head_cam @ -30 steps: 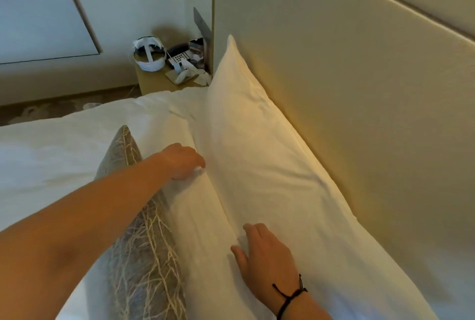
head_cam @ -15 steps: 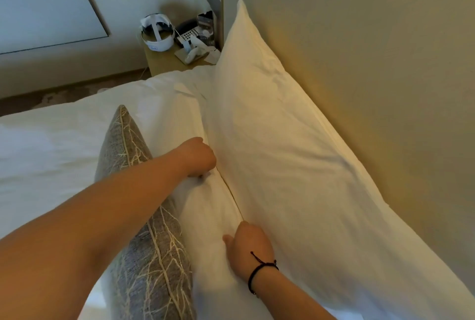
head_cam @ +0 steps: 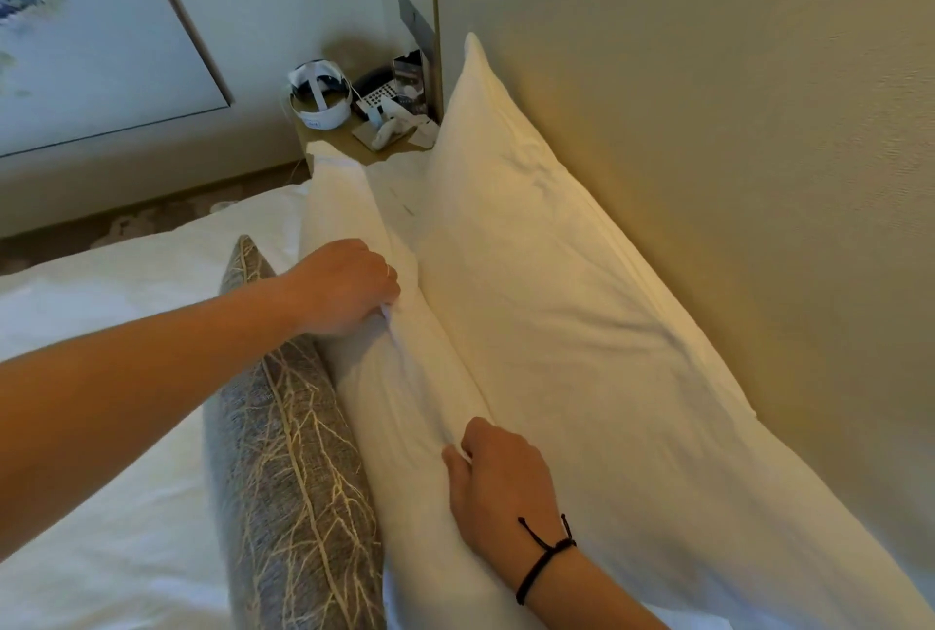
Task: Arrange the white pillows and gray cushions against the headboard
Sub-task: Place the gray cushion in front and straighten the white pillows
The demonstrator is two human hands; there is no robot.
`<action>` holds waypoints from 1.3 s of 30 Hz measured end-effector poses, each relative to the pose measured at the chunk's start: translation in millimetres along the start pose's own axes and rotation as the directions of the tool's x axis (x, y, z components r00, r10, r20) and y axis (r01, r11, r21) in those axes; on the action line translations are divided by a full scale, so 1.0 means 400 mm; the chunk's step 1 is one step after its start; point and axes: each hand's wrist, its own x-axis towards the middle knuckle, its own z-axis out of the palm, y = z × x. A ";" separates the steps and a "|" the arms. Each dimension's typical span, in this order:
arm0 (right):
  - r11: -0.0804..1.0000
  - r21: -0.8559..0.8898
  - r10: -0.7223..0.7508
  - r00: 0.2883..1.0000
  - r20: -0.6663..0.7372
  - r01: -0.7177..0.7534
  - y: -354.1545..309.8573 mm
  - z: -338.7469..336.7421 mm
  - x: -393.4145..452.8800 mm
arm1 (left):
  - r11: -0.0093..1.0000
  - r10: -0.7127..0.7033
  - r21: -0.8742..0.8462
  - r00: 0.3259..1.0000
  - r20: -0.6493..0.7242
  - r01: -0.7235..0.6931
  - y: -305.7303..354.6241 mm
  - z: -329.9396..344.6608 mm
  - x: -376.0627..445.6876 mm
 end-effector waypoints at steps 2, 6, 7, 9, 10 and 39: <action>0.998 -0.057 0.022 0.999 0.025 -0.020 0.003 -0.002 0.004 | 0.999 -0.053 0.011 0.999 0.003 0.053 0.027 0.009 0.009; 0.993 -0.052 0.115 0.986 0.122 -0.109 0.023 0.004 -0.007 | 0.985 -0.175 0.025 0.975 0.141 0.173 0.101 0.059 0.028; 0.992 -0.035 0.121 0.982 0.145 -0.117 0.030 0.005 -0.020 | 0.983 -0.182 -0.008 0.972 0.150 0.185 0.108 0.069 0.026; 0.991 0.014 0.131 0.974 0.185 -0.136 0.042 0.003 -0.053 | 0.978 -0.149 -0.125 0.978 0.146 0.168 0.114 0.081 0.016; 0.989 0.032 0.136 0.970 0.204 -0.145 0.048 0.001 -0.070 | 0.972 -0.116 -0.183 0.980 0.161 0.145 0.119 0.080 0.012; 0.971 -0.069 0.239 0.959 0.153 -0.231 0.304 -0.053 -0.420 | 0.941 0.207 -0.312 0.949 0.236 -0.128 0.339 -0.030 0.051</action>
